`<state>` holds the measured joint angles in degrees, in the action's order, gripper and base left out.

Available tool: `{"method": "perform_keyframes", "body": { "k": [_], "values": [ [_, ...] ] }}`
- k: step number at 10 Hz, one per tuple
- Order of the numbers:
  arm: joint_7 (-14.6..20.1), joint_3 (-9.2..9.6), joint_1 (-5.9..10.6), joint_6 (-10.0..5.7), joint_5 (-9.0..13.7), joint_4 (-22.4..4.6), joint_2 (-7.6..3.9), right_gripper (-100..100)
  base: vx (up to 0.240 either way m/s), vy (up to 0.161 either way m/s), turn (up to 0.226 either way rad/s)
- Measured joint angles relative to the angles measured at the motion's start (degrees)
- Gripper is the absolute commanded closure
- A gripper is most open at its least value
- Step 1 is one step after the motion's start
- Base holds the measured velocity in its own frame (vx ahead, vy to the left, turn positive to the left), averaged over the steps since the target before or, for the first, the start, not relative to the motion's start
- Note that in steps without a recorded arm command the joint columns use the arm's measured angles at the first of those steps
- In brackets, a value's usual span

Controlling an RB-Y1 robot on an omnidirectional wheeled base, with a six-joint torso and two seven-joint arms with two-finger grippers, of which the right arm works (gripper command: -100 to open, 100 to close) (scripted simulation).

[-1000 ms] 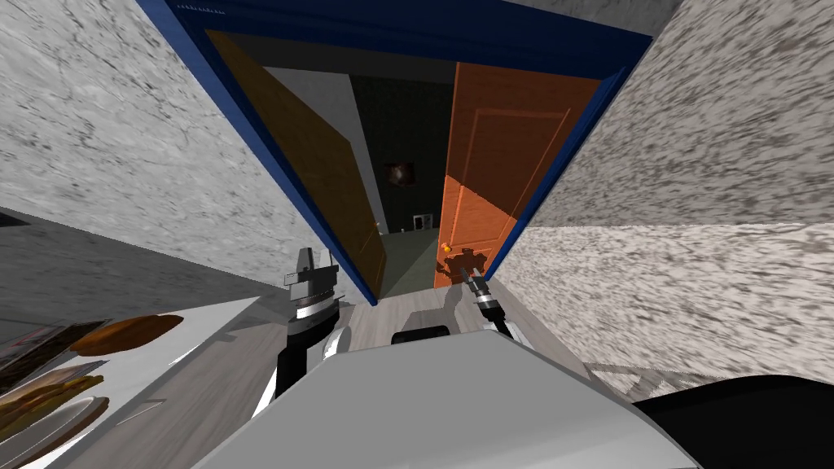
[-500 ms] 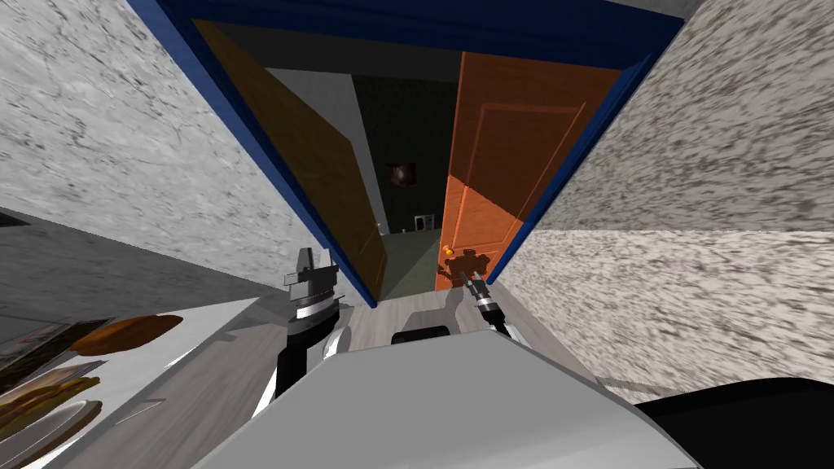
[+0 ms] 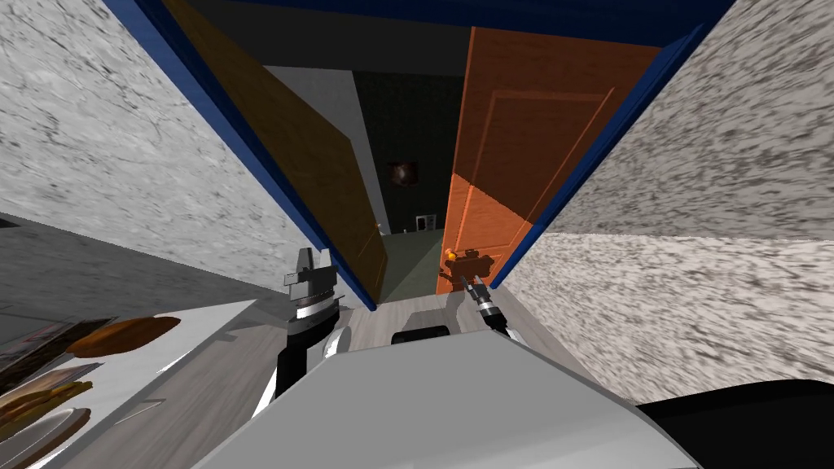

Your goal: Push the door open

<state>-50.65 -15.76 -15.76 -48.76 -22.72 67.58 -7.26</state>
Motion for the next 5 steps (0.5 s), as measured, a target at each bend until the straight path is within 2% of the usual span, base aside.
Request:
{"method": "perform_keyframes", "body": {
  "k": [5],
  "values": [
    [-4.1,-1.54,1.25,-1.70,-1.9,-5.7,-0.05,-100,0.085,-0.023,0.035]
  ]
}}
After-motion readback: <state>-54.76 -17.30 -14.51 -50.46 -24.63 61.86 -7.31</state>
